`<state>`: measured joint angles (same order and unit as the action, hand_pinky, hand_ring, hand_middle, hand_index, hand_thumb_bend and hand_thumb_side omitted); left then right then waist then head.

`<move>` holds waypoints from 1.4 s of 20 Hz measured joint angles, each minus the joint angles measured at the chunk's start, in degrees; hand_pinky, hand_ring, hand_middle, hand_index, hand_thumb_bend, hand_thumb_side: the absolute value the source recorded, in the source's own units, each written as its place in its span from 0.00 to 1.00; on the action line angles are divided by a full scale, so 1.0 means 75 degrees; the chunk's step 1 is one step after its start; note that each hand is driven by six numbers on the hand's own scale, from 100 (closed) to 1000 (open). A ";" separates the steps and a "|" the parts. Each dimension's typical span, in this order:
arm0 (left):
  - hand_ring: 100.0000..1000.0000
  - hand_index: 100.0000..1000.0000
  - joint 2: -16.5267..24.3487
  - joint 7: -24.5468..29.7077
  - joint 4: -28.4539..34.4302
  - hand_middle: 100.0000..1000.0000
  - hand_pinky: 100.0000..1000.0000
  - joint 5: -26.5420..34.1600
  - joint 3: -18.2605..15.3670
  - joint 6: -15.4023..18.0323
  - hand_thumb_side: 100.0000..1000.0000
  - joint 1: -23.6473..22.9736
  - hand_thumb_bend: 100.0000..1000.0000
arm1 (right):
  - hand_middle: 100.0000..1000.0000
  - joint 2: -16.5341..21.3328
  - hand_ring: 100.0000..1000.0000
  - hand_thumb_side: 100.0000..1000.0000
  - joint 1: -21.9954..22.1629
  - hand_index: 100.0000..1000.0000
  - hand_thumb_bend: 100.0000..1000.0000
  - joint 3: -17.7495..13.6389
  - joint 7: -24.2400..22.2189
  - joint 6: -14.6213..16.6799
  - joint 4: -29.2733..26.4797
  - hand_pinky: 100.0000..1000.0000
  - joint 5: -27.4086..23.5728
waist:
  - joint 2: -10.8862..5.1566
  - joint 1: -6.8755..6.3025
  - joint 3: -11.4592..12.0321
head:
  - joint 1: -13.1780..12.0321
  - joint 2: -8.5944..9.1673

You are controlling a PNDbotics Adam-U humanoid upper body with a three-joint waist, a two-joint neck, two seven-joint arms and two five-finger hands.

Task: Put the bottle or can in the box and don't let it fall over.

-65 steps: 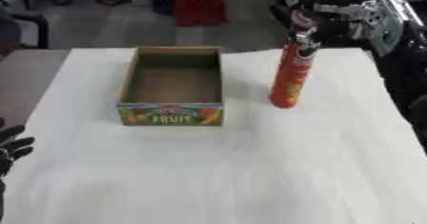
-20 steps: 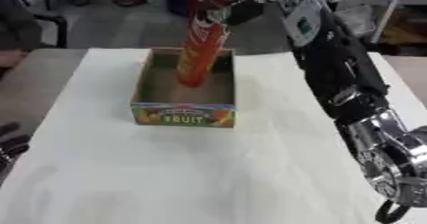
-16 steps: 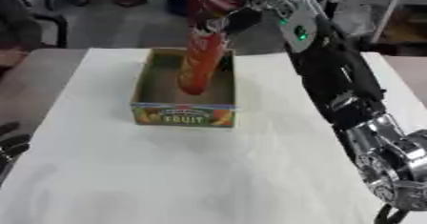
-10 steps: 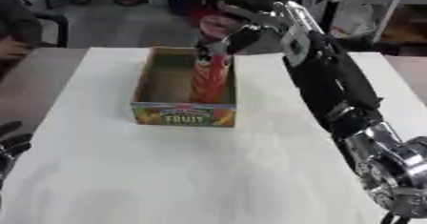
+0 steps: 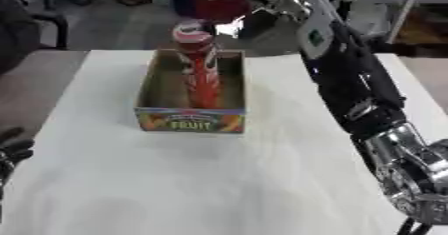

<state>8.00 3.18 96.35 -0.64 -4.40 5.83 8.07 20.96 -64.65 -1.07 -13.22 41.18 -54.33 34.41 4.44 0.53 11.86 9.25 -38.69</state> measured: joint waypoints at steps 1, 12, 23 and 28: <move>0.71 0.97 0.0005 -0.0028 -0.0011 0.75 0.76 -0.0008 -0.0033 0.0000 1.00 -0.0030 0.17 | 0.92 0.0314 0.97 0.57 0.0261 1.00 0.14 -0.0026 -0.0025 -0.0117 -0.0174 1.00 -0.0538 | -0.0005 0.0038 -0.0103 | -0.0086 -0.0001; 0.71 0.97 0.0124 -0.0264 -0.0039 0.75 0.76 -0.0204 -0.0322 0.0050 1.00 -0.0372 0.18 | 0.82 0.1854 0.86 0.65 0.5704 1.00 0.00 -0.1907 -0.0226 -0.1948 -0.3611 0.98 -0.5644 | -0.0004 0.0058 -0.1183 | -0.0887 -0.0083; 0.71 0.97 0.0149 -0.0302 -0.0037 0.75 0.76 -0.0204 -0.0383 0.0186 1.00 -0.0618 0.17 | 0.75 -0.0755 0.79 0.69 0.8007 1.00 0.00 -0.2617 0.0096 -0.3356 -0.5431 0.96 -0.5699 | -0.0109 -0.0176 -0.1571 | -0.1296 -0.0403; 0.71 0.97 0.0148 -0.0293 -0.0040 0.75 0.76 -0.0248 -0.0383 0.0213 1.00 -0.0639 0.17 | 0.75 -0.1222 0.79 0.69 0.8224 1.00 0.00 -0.2629 0.0200 -0.3628 -0.5561 0.96 -0.5527 | -0.0122 -0.0193 -0.1589 | -0.1390 -0.0476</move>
<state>9.11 0.98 96.05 -2.50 -7.27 7.43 3.28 11.79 -2.97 -20.78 -11.72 13.96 -96.04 -7.04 3.53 -0.92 -0.05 -1.17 -42.26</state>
